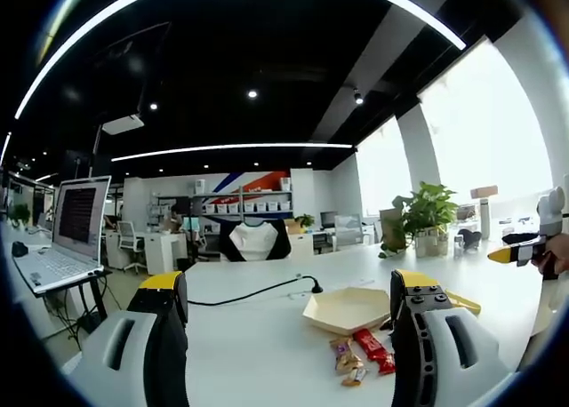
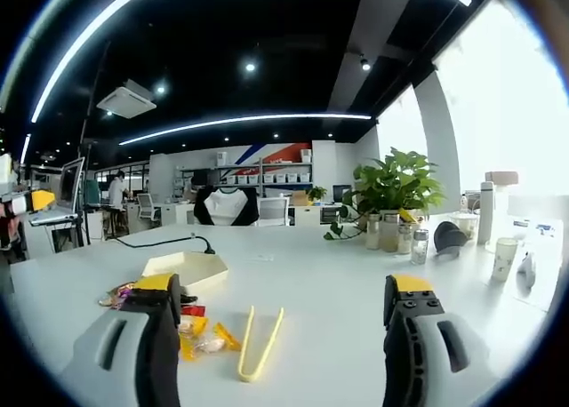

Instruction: Place the target food into the container with the food tongs after gripping and lifting it, then release it inside without dropping or visibly crushing the food.

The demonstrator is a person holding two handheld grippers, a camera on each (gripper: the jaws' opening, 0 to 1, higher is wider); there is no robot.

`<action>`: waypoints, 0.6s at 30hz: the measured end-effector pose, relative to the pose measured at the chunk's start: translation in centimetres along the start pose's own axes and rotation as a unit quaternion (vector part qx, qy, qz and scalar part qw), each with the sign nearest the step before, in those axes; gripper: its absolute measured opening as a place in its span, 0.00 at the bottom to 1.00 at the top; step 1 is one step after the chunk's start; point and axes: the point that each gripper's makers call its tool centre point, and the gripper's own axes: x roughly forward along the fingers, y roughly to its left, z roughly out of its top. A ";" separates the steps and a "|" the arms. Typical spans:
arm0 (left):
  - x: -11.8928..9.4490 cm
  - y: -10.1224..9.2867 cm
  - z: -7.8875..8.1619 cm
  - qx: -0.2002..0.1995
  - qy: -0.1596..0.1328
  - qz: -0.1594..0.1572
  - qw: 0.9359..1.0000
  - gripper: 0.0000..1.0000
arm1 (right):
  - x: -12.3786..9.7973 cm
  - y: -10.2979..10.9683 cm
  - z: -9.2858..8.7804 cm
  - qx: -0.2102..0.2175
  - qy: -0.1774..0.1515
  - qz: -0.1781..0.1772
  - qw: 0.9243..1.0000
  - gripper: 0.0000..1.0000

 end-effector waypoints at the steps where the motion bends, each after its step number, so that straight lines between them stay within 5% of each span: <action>1: 0.0 0.0 0.1 0.000 -0.001 -0.001 1.000 1.00 | 0.0 0.0 0.0 0.000 0.000 0.000 1.000 0.96; 18: 0.6 -2.3 1.2 -0.008 -0.013 -0.044 0.999 1.00 | -0.4 -0.3 0.1 -0.005 0.005 -0.001 1.000 0.96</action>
